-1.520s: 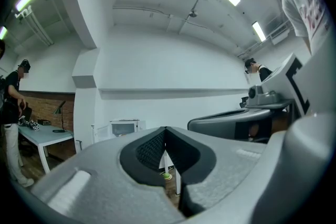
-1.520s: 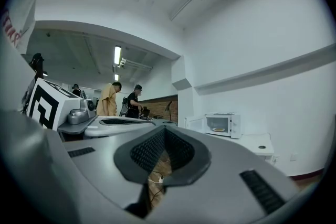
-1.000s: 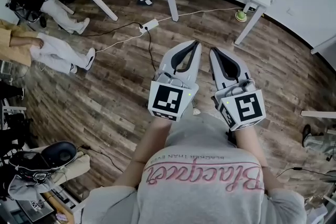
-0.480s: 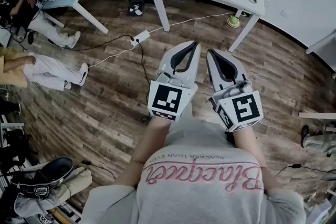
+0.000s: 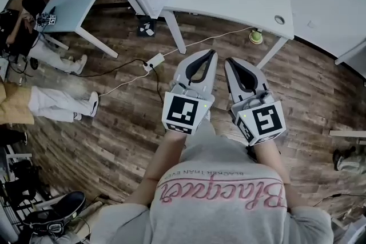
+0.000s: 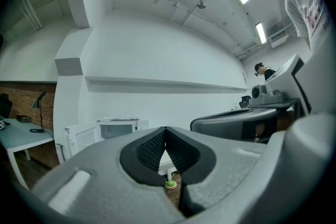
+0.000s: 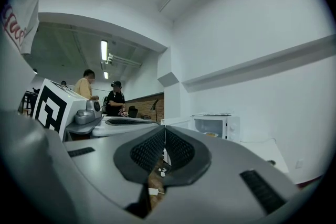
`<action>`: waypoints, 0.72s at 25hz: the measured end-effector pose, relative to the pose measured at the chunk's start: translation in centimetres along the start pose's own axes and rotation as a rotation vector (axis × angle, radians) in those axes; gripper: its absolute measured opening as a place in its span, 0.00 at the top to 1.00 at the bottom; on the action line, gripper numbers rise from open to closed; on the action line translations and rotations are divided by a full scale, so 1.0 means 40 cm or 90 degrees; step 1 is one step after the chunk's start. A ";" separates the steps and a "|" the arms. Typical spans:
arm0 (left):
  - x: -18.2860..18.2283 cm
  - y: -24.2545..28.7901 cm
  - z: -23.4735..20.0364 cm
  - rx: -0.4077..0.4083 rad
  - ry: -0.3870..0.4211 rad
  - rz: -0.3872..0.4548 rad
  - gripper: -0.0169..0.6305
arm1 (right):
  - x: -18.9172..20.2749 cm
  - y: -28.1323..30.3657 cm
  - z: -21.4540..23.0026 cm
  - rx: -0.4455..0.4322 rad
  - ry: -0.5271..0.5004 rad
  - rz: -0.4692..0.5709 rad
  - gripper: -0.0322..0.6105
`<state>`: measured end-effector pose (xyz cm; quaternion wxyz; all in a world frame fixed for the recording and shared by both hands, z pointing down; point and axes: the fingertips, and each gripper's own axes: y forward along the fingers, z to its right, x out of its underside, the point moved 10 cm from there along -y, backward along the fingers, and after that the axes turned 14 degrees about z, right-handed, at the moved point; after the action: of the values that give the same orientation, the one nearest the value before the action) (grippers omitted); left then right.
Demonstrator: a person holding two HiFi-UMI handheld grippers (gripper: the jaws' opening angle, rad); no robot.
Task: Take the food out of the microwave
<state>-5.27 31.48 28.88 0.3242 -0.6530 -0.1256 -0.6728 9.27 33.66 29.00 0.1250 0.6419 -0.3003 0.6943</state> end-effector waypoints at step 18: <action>0.108 0.222 -0.326 0.017 -0.042 0.002 0.96 | 0.101 0.358 0.128 0.037 0.018 -0.035 0.93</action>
<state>-10.05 15.82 29.26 0.3297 -0.6708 -0.1442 -0.6484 4.88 18.57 29.19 0.1295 0.6437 -0.2602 0.7079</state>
